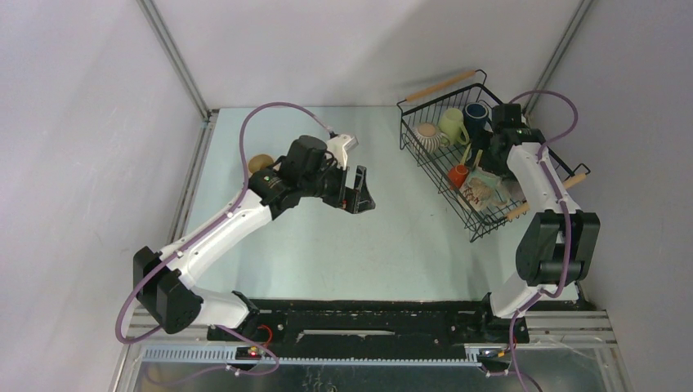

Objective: Unload the cups from the dish rack
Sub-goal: Unload the cup from the dish rack.

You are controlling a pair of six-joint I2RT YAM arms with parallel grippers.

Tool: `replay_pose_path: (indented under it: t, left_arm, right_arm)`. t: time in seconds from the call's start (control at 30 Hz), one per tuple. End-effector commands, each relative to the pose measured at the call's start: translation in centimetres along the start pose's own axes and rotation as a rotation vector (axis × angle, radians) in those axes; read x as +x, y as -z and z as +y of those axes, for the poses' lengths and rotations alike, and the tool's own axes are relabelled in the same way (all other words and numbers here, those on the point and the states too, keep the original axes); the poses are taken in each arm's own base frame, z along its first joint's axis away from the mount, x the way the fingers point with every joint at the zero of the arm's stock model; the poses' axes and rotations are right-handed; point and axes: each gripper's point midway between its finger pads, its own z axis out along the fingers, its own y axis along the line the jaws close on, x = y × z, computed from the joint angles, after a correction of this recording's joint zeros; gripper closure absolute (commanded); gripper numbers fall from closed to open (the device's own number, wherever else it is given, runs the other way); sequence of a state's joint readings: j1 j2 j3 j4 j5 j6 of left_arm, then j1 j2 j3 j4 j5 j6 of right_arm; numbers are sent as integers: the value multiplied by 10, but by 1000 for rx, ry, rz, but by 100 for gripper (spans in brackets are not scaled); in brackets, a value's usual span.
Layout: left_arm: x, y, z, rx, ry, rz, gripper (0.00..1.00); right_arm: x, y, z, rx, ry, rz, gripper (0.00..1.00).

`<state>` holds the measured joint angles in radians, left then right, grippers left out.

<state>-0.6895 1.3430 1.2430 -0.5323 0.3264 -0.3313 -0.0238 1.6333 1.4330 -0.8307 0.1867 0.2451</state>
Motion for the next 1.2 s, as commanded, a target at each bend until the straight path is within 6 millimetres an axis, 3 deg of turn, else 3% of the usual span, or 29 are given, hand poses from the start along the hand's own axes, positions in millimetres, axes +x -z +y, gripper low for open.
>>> replay_pose_path:
  t: [0.0,0.37,0.6,0.7,0.93,1.17]
  left_arm:
    - [2,-2,-3,20,-25,-5,0]
    - [3,-3,-4,20,-29,-2,0]
    - [5,-4,-4,16,-32,5,0]
    - [5,-4,-5,14,-34,4,0]
    - [4,-8,-14,48,-6,10,0]
    - [-10,-11,-28,97,39,-18,0]
  right_arm:
    - [-21,7,2,1,-4,-96,0]
    - [-14,-3,0,48,6,-61,1]
    - [-16,-9,1,53,6,-62,10]
    - [-15,-10,0,59,1,-56,20]
    - [-16,2,0,51,-25,-58,62]
    - [-27,31,3,26,-37,-61,78]
